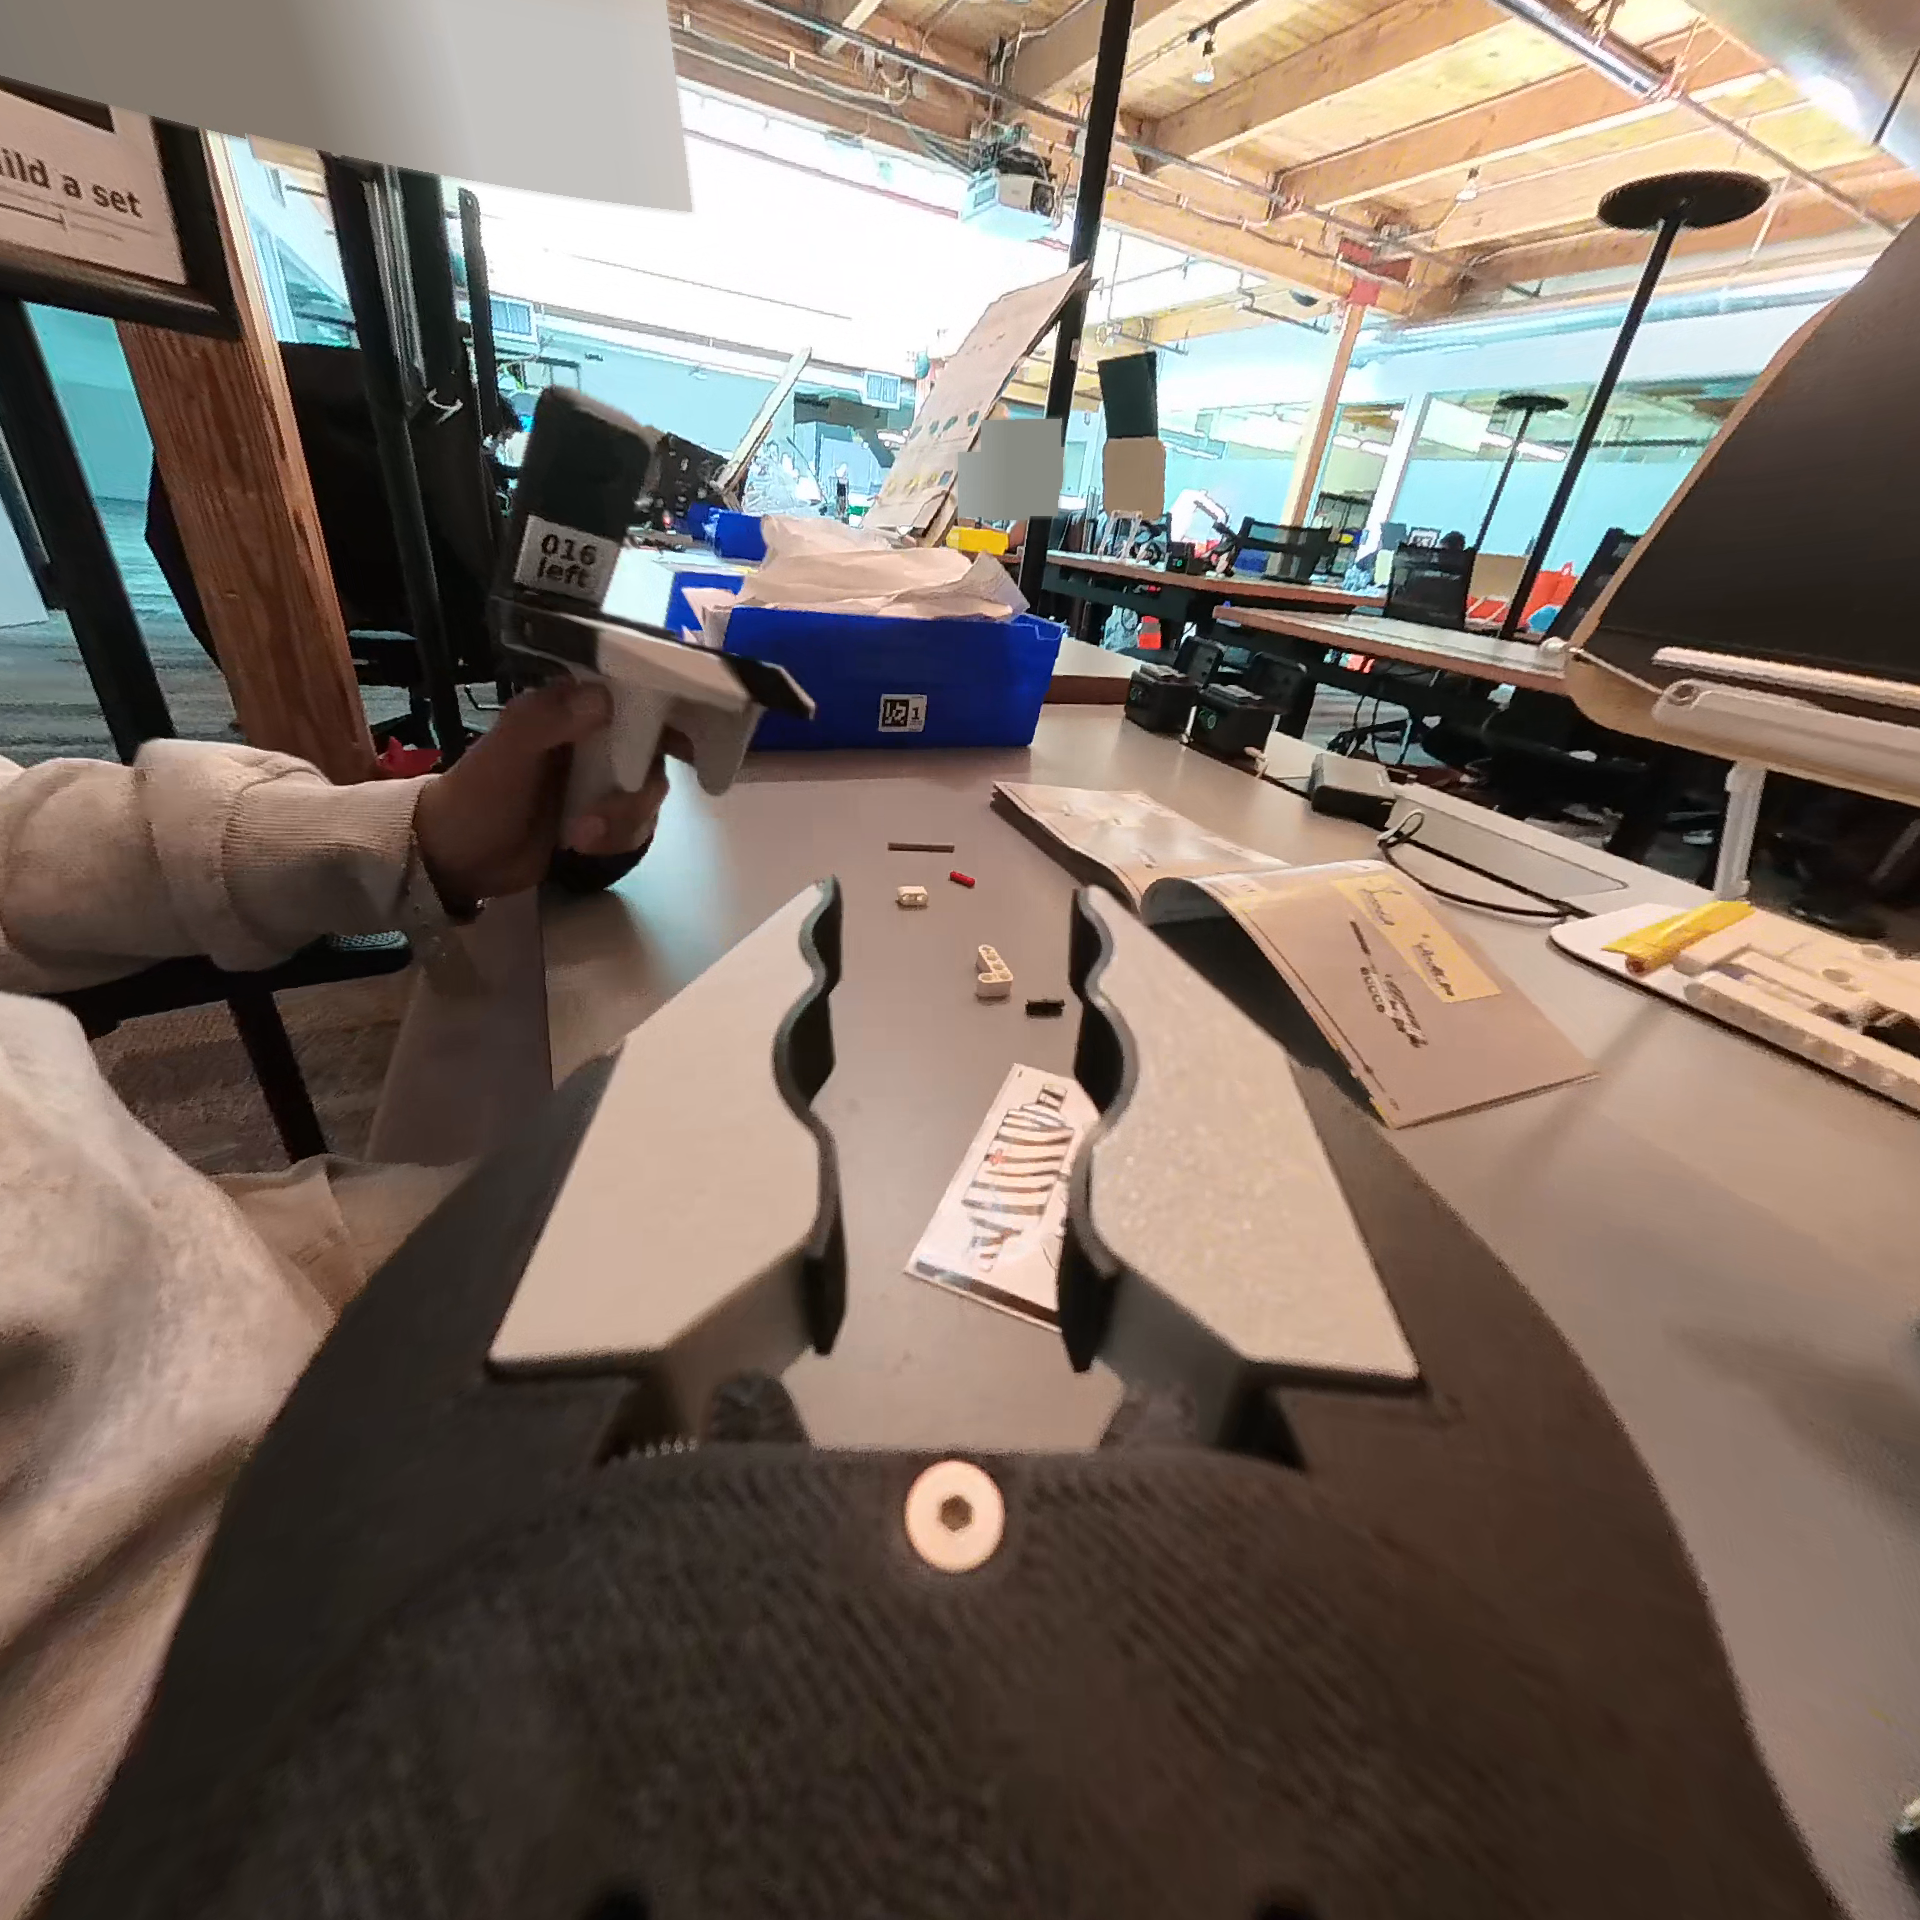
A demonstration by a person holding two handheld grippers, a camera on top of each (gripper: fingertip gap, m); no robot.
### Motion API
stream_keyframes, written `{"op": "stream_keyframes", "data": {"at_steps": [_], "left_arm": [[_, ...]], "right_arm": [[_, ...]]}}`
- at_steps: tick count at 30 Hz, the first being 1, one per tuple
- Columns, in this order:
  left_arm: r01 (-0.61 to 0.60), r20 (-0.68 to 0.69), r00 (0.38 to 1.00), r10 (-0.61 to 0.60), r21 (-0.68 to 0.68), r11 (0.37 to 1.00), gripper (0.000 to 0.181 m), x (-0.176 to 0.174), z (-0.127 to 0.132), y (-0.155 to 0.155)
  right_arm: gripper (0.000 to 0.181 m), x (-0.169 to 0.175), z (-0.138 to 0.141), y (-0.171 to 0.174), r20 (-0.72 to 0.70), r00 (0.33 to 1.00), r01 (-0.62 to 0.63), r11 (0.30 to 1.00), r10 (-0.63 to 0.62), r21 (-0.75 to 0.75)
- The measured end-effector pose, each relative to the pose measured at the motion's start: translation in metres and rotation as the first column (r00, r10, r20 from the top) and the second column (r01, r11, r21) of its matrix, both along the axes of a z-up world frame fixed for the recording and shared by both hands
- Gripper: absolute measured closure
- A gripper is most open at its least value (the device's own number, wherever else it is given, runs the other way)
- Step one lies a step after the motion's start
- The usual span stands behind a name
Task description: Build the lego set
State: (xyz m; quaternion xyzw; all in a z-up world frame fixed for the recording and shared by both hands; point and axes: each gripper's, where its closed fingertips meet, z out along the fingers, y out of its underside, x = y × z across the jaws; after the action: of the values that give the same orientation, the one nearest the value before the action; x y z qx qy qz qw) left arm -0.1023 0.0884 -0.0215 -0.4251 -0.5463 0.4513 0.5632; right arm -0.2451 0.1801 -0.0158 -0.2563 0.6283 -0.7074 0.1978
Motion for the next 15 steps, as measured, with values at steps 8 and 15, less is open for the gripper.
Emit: {"op": "stream_keyframes", "data": {"at_steps": [8,15], "left_arm": [[-0.661,0.134,0.733,0.667,-0.095,0.745,0.166,0.09,-0.014,-0.115],[-0.651,0.198,0.726,0.658,-0.108,0.751,0.159,0.085,-0.022,-0.119]], "right_arm": [[0.145,-0.003,0.005,0.004,0.018,1.0,0.019,0.999,-0.018,-0.048],[0.147,-0.004,0.007,0.004,0.024,0.999,0.022,0.998,-0.02,-0.057]]}}
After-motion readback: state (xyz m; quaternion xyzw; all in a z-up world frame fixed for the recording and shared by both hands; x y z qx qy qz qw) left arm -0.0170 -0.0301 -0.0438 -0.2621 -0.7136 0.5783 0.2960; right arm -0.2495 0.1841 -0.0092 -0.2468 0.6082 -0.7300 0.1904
